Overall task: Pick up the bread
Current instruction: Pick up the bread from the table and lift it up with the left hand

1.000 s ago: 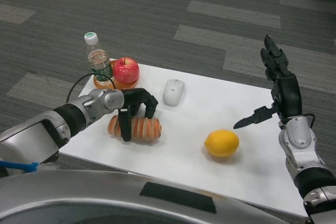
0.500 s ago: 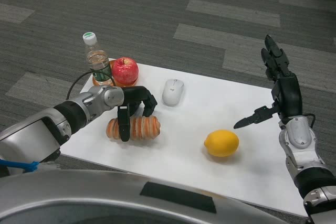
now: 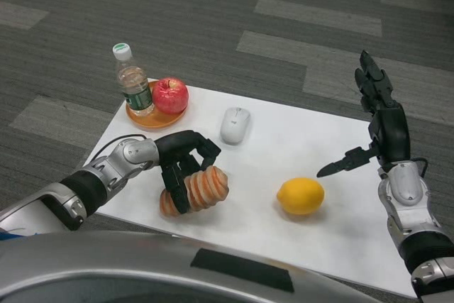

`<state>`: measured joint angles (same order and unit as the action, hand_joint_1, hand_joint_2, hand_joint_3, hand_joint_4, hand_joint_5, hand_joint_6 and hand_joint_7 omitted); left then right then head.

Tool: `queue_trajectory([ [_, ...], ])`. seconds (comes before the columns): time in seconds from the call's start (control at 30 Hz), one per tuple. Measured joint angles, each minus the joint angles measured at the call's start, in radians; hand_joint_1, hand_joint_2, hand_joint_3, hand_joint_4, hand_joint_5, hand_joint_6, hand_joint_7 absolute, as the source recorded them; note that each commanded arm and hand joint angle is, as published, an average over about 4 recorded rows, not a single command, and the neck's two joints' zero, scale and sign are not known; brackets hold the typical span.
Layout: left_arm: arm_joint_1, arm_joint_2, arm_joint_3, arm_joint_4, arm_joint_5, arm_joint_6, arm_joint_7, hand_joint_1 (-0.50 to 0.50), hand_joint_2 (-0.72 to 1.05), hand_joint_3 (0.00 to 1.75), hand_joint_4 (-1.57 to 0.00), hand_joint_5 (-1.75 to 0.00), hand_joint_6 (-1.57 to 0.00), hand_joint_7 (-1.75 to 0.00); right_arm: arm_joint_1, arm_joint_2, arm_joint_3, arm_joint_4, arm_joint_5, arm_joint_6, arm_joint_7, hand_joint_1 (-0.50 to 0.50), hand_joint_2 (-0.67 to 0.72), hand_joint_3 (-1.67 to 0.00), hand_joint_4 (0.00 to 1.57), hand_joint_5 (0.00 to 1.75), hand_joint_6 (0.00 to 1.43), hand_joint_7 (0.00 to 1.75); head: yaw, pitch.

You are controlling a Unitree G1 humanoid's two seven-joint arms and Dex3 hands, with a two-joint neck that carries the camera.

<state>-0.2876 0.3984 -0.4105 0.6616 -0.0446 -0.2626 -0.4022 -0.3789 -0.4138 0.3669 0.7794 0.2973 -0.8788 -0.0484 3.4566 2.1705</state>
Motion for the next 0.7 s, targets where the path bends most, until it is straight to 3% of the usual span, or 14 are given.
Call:
queue_trajectory([
  [0.27, 0.025, 0.001, 0.031, -0.046, -0.164, -0.116, 0.000, 0.50, -0.10, 0.00, -1.53, -1.75, -1.36, -1.68, 0.000, 0.000, 0.000, -0.001, 0.000, 0.000, 0.000, -0.21, 0.20, 0.00, 0.00, 0.00, 0.00, 0.00, 0.005, 0.017],
  [0.57, 0.036, 0.000, 0.043, -0.055, -0.357, -0.346, 0.088, 0.50, -0.10, 0.00, -1.53, -1.75, -1.39, -1.68, 0.000, 0.002, 0.000, -0.001, 0.000, 0.000, 0.000, -0.21, 0.19, 0.00, 0.00, 0.00, 0.00, 0.00, 0.009, 0.038],
  [0.7, 0.036, 0.000, 0.043, -0.056, -0.383, -0.379, 0.101, 0.50, -0.10, 0.00, -1.53, -1.75, -1.39, -1.68, 0.000, 0.005, 0.000, -0.001, 0.000, 0.000, 0.000, -0.21, 0.20, 0.00, 0.00, 0.00, 0.00, 0.00, 0.008, 0.039],
])
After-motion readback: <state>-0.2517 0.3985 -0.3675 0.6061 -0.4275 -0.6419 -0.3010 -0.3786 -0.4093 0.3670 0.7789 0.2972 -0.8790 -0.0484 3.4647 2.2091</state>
